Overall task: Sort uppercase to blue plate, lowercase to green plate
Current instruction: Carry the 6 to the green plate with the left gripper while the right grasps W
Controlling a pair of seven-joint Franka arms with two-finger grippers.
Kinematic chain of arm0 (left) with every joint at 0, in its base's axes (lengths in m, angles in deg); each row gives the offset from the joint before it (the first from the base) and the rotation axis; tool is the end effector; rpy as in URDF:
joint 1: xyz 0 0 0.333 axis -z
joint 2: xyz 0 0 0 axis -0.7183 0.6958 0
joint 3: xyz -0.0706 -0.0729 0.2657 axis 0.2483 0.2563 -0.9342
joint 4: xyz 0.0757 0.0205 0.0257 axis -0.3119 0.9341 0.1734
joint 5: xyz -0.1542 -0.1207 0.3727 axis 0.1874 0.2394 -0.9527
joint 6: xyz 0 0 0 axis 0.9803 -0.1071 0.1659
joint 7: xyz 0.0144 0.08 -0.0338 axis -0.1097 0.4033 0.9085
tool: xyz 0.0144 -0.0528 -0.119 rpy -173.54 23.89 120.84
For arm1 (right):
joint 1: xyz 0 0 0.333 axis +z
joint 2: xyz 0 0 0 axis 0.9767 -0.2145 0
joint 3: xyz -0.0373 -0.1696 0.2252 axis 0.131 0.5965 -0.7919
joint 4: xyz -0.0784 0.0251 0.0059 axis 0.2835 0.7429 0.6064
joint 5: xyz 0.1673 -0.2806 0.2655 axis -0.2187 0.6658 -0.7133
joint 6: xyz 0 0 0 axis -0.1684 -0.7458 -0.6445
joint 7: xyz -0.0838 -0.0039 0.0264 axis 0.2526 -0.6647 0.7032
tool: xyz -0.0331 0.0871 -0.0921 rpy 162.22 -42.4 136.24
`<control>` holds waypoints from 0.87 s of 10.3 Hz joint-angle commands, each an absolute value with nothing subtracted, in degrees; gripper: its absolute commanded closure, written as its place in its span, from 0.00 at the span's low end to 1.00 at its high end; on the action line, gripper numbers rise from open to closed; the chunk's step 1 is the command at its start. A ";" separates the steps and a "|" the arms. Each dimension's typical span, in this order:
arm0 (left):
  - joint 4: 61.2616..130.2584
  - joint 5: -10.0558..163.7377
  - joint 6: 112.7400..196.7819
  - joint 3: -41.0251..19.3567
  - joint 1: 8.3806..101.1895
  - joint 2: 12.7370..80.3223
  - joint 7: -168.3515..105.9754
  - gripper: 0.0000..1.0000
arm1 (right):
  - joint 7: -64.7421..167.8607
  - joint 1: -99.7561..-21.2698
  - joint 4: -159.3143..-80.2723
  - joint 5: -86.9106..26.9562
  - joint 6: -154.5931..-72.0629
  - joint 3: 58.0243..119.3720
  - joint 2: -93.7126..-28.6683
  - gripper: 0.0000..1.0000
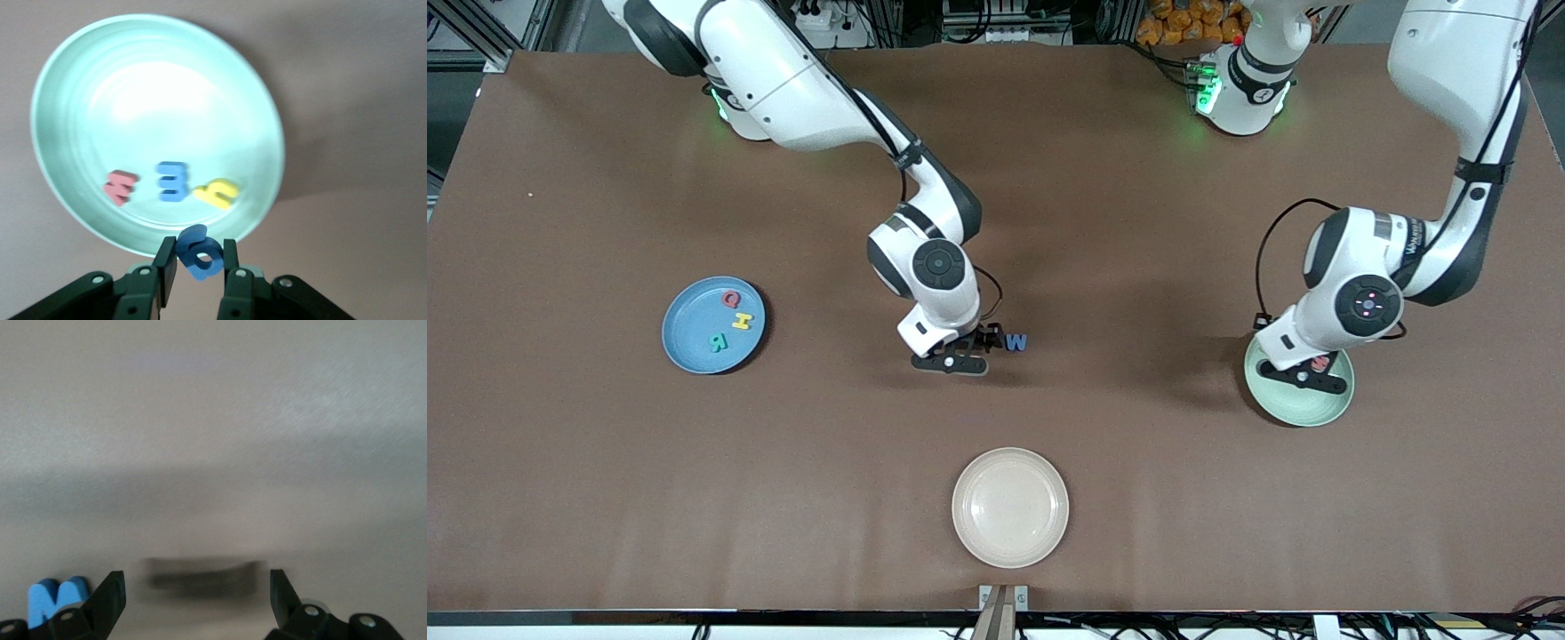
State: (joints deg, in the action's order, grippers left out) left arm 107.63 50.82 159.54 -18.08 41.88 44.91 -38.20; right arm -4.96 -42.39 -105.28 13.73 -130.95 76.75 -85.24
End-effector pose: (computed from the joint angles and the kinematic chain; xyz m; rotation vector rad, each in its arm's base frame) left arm 0.5947 -0.0556 0.1800 -2.9226 0.4560 0.3204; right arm 0.5458 0.4691 0.1234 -3.1188 0.2008 -0.0328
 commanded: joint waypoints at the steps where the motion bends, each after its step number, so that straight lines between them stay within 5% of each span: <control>1: 108.90 49.57 161.69 -19.23 41.34 44.46 -39.57 0.88 | -10.76 -40.97 -99.89 14.60 -128.84 76.57 -87.55 0.06; 2: 108.73 49.57 161.70 -19.32 41.34 44.29 -39.57 0.68 | -11.56 -40.70 -98.57 14.52 -128.75 76.57 -88.08 0.06; 4: 108.02 49.48 161.35 -19.23 41.43 43.50 -39.66 0.00 | -14.81 -39.56 -94.71 14.60 -128.14 76.57 -90.10 0.06; 9: 101.53 55.61 152.49 -18.35 41.96 35.17 -39.75 0.00 | -21.13 -38.06 -85.82 14.60 -121.11 76.57 -94.50 0.10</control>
